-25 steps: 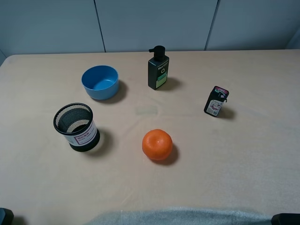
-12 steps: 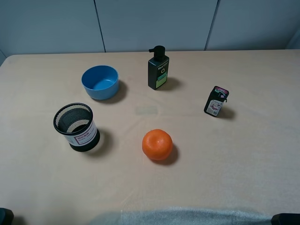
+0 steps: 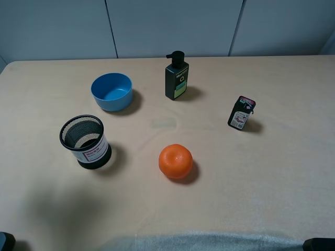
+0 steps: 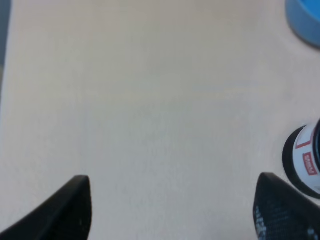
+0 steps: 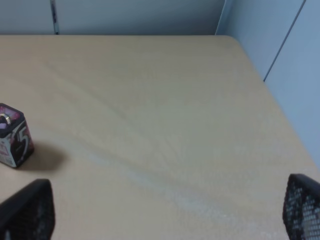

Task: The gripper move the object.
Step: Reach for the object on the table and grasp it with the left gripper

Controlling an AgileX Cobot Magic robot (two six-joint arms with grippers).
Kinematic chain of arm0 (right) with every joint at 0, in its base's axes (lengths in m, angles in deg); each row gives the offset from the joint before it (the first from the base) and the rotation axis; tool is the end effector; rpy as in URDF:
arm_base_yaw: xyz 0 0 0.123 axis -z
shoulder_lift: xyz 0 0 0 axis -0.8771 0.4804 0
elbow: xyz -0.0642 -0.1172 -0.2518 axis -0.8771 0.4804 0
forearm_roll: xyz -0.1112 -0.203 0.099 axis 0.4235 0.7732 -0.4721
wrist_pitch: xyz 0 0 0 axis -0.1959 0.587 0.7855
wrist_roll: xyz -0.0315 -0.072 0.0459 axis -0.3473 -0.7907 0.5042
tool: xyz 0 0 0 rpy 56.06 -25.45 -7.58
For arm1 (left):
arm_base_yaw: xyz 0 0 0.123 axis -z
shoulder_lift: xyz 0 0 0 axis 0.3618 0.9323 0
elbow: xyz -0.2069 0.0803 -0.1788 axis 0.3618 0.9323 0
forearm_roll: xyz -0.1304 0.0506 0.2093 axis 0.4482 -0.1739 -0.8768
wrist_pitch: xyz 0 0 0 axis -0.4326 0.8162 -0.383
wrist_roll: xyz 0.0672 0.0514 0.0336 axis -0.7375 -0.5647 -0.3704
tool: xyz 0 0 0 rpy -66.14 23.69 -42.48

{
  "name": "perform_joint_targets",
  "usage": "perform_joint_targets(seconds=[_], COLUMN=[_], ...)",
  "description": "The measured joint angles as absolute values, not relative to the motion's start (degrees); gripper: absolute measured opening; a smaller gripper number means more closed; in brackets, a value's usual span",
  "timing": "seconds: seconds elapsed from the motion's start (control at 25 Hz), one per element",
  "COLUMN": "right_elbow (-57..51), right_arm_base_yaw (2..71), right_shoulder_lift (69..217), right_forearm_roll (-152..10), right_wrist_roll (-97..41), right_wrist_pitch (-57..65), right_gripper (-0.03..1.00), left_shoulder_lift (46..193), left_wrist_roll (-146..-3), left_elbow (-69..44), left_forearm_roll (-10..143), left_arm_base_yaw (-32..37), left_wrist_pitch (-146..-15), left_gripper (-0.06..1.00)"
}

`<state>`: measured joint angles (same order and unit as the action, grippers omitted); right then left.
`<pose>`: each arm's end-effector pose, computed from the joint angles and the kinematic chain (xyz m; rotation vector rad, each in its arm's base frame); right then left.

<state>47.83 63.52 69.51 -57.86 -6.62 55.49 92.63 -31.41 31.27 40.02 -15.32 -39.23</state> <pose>-0.0070 -0.0069 0.2807 0.0205 2.0216 -0.1466 0.1418 -0.0002 0.2834 0.0640 2.4319 0.1507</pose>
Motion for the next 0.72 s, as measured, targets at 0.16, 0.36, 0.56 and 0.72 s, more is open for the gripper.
perform_joint_targets(seconds=[0.16, 0.36, 0.56, 0.72], right_elbow=[47.8, 47.8, 47.8, 47.8], right_arm_base_yaw=[63.5, 63.5, 63.5, 63.5], right_shoulder_lift=[69.5, 69.5, 69.5, 69.5], right_forearm_roll=[-57.9, -57.9, -57.9, -57.9], right_wrist_roll=[-6.6, -6.6, -6.6, -6.6], right_wrist_pitch=[55.5, 55.5, 55.5, 55.5], right_gripper=[0.69, 0.69, 0.69, 0.69], left_shoulder_lift=[101.5, 111.0, 117.7, 121.3], left_wrist_roll=[-31.5, -31.5, -32.5, -32.7], left_elbow=[29.9, 29.8, 28.3, 25.6], left_forearm_roll=[40.2, 40.3, 40.2, 40.3], left_arm_base_yaw=[-15.3, -15.3, -11.0, -5.1], left_wrist_pitch=[-43.1, -47.9, -49.2, -49.5], left_gripper=[0.74, 0.74, 0.74, 0.74])
